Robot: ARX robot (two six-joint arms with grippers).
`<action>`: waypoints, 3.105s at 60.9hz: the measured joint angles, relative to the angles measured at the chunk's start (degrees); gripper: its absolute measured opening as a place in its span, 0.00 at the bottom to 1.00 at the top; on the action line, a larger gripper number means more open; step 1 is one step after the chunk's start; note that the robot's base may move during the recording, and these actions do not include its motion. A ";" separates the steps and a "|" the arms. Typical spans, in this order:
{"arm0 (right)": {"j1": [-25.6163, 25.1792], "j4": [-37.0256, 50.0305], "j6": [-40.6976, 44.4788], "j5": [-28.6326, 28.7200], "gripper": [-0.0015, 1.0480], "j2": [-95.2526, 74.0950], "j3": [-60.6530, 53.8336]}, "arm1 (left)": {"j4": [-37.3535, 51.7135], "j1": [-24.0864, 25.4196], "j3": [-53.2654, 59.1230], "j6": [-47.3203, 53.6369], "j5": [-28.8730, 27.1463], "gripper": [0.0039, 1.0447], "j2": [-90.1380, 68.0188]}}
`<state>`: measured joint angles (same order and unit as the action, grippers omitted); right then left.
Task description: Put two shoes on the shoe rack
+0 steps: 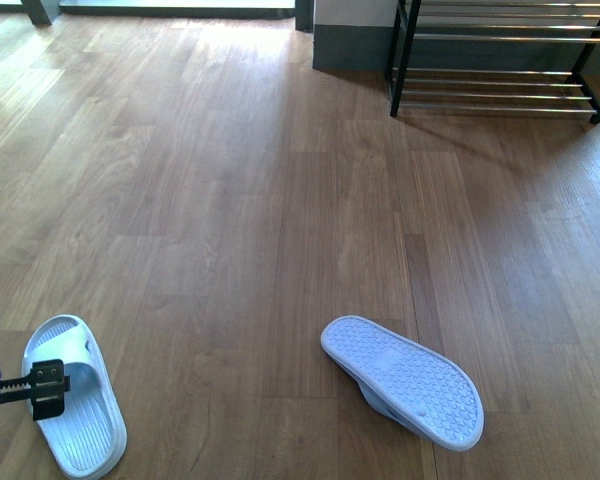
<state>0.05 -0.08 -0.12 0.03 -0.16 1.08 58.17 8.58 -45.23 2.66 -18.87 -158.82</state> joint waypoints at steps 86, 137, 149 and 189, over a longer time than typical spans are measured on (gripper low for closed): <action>0.00 0.00 0.00 -0.04 0.91 0.00 0.00 | 7.45 2.78 -19.82 14.03 -4.81 0.46 -20.37; 0.00 0.00 0.00 -0.04 0.91 0.00 0.00 | 5.68 4.11 -8.26 9.62 -3.87 0.02 -8.76; 0.00 0.00 -0.02 -0.04 0.91 0.00 0.00 | 2.73 4.46 3.30 7.08 -4.76 0.02 10.32; 0.00 0.00 0.00 -0.04 0.91 0.00 0.02 | -46.80 2.64 34.14 1.55 -3.08 0.02 104.85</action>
<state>0.05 -0.08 -0.12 -0.01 -0.16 1.10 11.38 11.22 -11.09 4.21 -21.96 -53.98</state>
